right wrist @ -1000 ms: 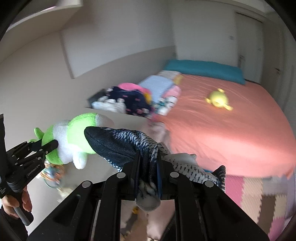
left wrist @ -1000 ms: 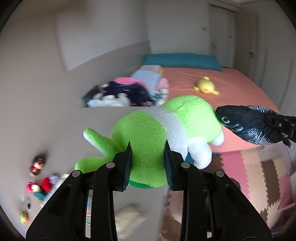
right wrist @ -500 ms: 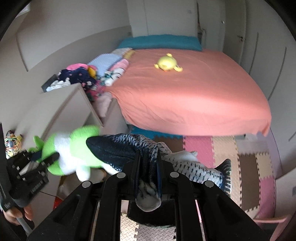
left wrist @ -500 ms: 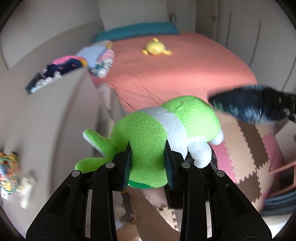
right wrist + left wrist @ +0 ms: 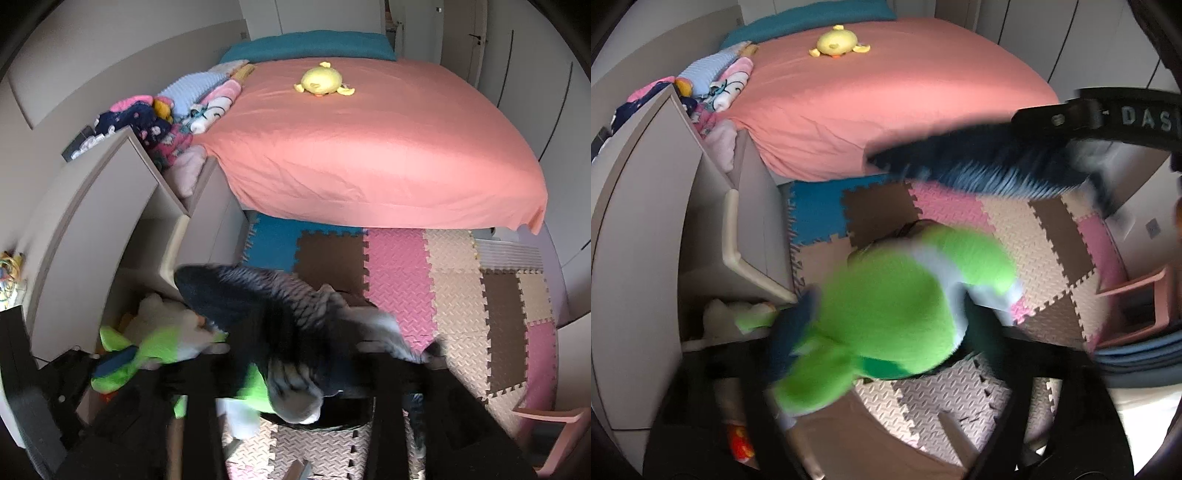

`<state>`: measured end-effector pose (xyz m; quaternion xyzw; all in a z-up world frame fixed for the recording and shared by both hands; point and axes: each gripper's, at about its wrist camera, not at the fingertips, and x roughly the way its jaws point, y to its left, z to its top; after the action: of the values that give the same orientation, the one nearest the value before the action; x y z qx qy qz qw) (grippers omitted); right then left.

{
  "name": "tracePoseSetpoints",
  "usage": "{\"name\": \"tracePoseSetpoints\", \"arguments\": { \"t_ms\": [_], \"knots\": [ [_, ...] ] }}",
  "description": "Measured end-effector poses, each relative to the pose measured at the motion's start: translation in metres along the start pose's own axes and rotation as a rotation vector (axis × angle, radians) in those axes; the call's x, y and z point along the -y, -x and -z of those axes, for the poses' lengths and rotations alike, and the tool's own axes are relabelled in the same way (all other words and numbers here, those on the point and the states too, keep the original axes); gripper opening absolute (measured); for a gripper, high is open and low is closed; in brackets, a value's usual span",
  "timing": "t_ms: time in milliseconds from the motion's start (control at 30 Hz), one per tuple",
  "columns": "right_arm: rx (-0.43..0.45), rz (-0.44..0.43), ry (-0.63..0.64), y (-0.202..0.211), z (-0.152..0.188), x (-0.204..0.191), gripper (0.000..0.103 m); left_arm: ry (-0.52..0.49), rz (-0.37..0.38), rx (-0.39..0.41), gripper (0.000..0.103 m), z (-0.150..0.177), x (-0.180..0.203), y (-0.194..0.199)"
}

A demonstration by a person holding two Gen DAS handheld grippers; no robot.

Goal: Collect trash
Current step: 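Carry the frog and fish to the black trash bag and release both, then return to the table and grasp the colourful ring rattle with the right tool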

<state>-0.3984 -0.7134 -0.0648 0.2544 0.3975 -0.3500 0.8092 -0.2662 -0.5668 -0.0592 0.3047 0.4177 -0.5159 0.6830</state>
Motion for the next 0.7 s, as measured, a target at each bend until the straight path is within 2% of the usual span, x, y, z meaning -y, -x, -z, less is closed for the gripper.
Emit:
{"name": "tracePoseSetpoints", "arguments": {
  "t_ms": [33,433,700],
  "knots": [
    [0.017,0.023,0.001,0.001,0.001,-0.002,0.083,-0.004,-0.018,0.023,0.097,0.000,0.002,0.002],
    [0.019,0.012,0.001,0.003,-0.005,-0.006,0.083,0.021,-0.027,0.014,0.097,-0.006,-0.003,0.004],
    [0.054,-0.029,0.039,0.022,-0.022,-0.036,0.083,0.033,-0.041,0.045,0.097,-0.011,-0.025,0.027]
  ]
}}
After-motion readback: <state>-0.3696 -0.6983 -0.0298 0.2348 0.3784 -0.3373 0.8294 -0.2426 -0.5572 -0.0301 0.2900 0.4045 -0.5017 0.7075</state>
